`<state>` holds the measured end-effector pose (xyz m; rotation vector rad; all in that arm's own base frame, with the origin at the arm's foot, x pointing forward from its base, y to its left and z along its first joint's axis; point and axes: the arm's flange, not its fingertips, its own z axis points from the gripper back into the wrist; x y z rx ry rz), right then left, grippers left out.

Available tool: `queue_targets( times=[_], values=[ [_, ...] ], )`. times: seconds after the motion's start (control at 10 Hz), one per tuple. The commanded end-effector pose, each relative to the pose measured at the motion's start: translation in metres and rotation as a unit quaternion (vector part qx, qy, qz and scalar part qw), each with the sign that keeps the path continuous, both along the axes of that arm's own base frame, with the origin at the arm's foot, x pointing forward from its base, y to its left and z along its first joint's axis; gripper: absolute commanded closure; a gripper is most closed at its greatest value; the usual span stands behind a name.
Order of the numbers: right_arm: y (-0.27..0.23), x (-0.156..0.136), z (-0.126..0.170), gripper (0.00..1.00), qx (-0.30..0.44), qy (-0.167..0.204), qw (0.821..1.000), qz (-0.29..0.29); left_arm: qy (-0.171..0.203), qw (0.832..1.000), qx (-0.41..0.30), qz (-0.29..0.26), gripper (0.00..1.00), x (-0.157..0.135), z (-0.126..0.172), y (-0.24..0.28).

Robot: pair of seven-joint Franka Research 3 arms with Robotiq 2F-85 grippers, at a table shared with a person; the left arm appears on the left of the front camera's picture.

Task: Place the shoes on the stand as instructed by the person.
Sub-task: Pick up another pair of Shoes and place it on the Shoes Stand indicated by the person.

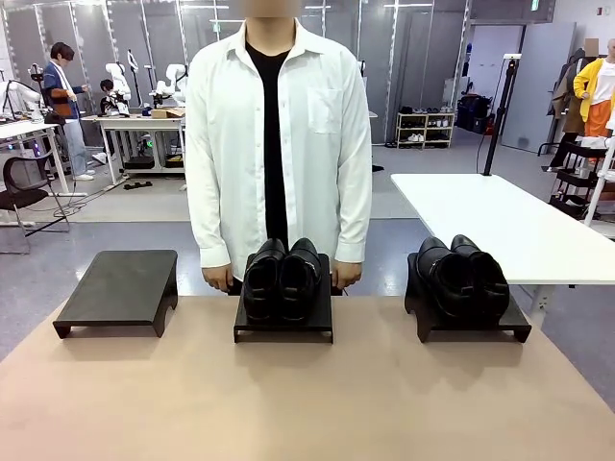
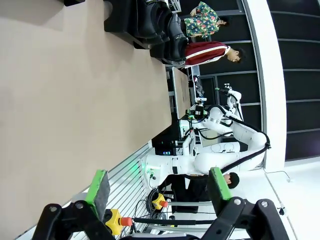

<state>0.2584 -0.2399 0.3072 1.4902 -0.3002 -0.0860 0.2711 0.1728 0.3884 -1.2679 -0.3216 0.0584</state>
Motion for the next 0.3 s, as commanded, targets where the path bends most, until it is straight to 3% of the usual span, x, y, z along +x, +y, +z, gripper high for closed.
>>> queue_targets(
  times=[0.0, 0.2],
  values=[
    [0.0033, -0.0013, 0.0014, 0.00, -0.005, -0.003, 1.000, -0.003, -0.012, 1.000, -0.005, -0.003, 0.00, -0.0014, 0.0038, 0.0001],
    [0.0033, -0.0013, 0.0014, 0.00, -0.005, -0.003, 1.000, -0.003, -0.012, 1.000, -0.005, -0.003, 0.00, -0.0014, 0.0038, 0.0001]
  ],
)
